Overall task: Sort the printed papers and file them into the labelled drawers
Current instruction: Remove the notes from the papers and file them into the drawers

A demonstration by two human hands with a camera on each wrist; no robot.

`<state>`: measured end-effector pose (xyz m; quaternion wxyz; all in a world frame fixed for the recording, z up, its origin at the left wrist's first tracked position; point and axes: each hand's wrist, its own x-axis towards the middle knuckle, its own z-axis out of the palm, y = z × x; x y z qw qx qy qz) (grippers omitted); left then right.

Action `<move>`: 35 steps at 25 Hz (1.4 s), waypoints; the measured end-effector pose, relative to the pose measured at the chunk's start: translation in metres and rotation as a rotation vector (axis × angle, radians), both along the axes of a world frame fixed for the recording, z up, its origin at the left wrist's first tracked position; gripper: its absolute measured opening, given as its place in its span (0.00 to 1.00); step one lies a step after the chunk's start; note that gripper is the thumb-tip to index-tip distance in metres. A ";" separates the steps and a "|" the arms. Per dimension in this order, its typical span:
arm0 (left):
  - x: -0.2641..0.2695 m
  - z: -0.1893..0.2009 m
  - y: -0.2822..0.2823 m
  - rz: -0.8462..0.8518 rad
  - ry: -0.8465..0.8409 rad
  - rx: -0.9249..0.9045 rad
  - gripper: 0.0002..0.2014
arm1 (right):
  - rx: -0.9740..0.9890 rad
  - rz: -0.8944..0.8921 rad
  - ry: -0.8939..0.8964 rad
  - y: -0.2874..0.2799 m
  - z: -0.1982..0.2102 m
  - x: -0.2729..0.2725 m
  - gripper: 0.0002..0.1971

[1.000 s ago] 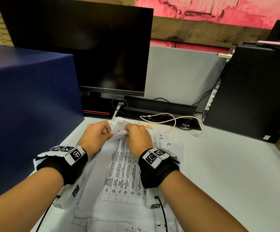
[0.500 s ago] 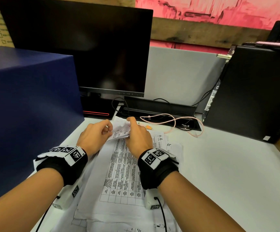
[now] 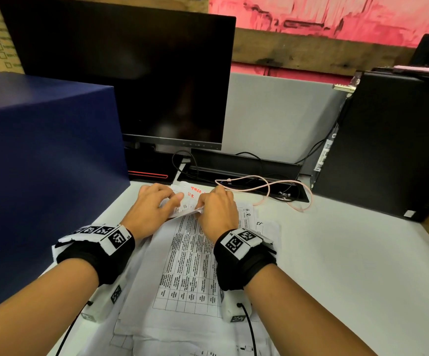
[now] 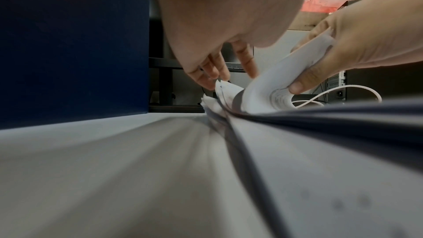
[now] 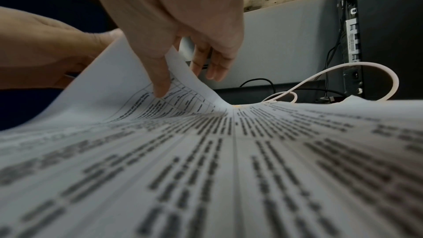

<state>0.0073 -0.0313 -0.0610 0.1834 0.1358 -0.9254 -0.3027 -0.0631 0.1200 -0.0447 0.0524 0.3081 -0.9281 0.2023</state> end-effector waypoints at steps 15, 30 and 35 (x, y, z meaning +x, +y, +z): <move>0.008 0.008 0.007 -0.113 -0.052 0.093 0.07 | -0.060 -0.057 -0.132 -0.004 0.005 0.004 0.21; 0.003 0.005 0.000 0.078 -0.126 0.021 0.14 | 0.081 -0.084 0.048 0.001 0.003 0.004 0.12; 0.003 0.006 0.002 0.129 -0.127 0.017 0.23 | 0.096 -0.070 0.036 0.001 0.004 0.004 0.13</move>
